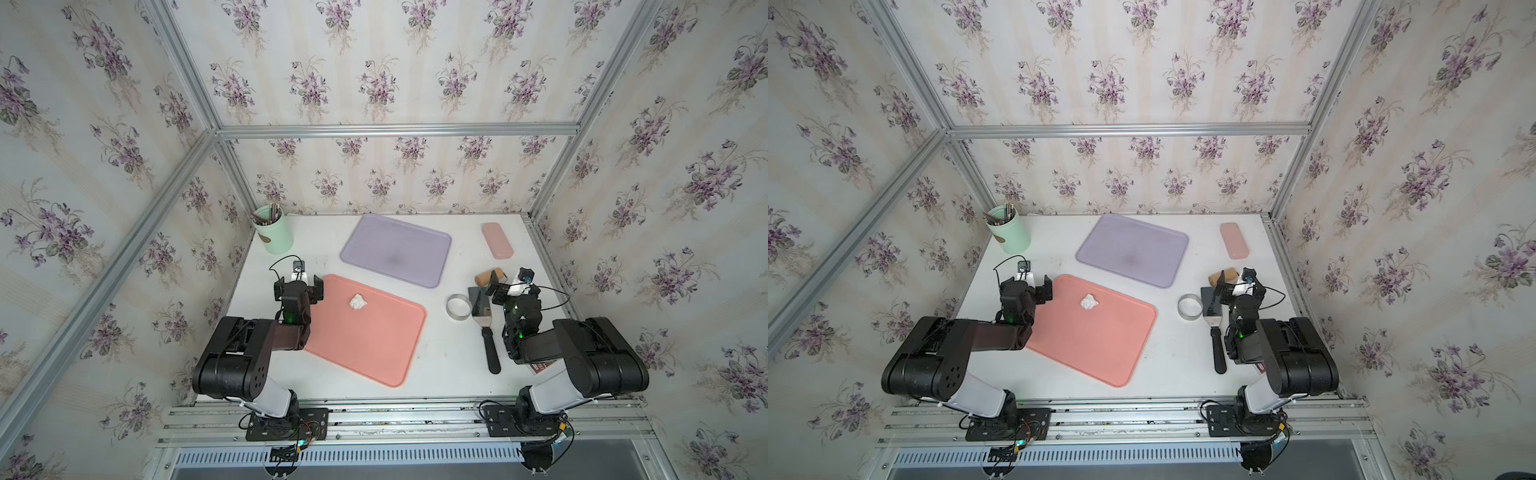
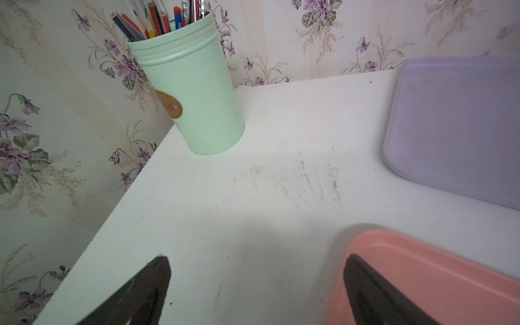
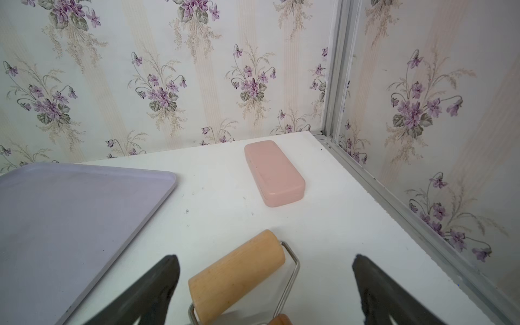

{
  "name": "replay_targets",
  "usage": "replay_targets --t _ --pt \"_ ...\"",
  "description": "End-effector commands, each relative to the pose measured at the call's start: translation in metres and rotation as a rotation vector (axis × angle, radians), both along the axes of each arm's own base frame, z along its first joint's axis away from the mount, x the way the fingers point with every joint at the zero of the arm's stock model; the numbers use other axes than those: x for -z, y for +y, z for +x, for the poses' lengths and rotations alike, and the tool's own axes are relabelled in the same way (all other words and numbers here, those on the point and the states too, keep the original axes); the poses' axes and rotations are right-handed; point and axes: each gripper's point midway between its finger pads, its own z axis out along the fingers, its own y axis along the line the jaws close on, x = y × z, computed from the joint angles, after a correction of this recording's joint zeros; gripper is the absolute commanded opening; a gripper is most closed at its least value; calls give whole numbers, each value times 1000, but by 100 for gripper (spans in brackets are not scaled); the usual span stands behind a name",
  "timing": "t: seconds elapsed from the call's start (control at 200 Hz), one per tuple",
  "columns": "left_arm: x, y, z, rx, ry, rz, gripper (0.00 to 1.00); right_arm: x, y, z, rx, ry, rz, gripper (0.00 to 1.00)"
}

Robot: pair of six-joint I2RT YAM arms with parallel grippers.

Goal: Roll out the dumpling wrappers from the dough
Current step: Adjust the work surface at the center of the board.

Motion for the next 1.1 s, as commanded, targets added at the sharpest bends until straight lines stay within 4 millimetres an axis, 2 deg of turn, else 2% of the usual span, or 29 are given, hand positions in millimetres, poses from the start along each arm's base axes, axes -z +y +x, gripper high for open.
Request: replay_targets --t 0.0,0.674,0.874,0.894,0.949,1.099 --pt "-5 1 1 -8 -22 -3 99 -8 -1 1 7 -30 4 100" --pt "-6 0 0 -1 -27 -3 99 -9 -5 -1 30 -37 10 100" --pt "-27 -4 -4 26 -26 -1 99 -23 -9 -12 54 -77 18 100" --pt "-39 -5 -5 28 -49 -2 99 -24 -11 -12 62 -68 20 100" --pt "-53 -5 -7 33 -54 -5 99 -31 -14 -12 80 -59 25 100" --pt "-88 -6 -13 -2 -58 -127 99 -67 -14 -6 99 -21 146 100"
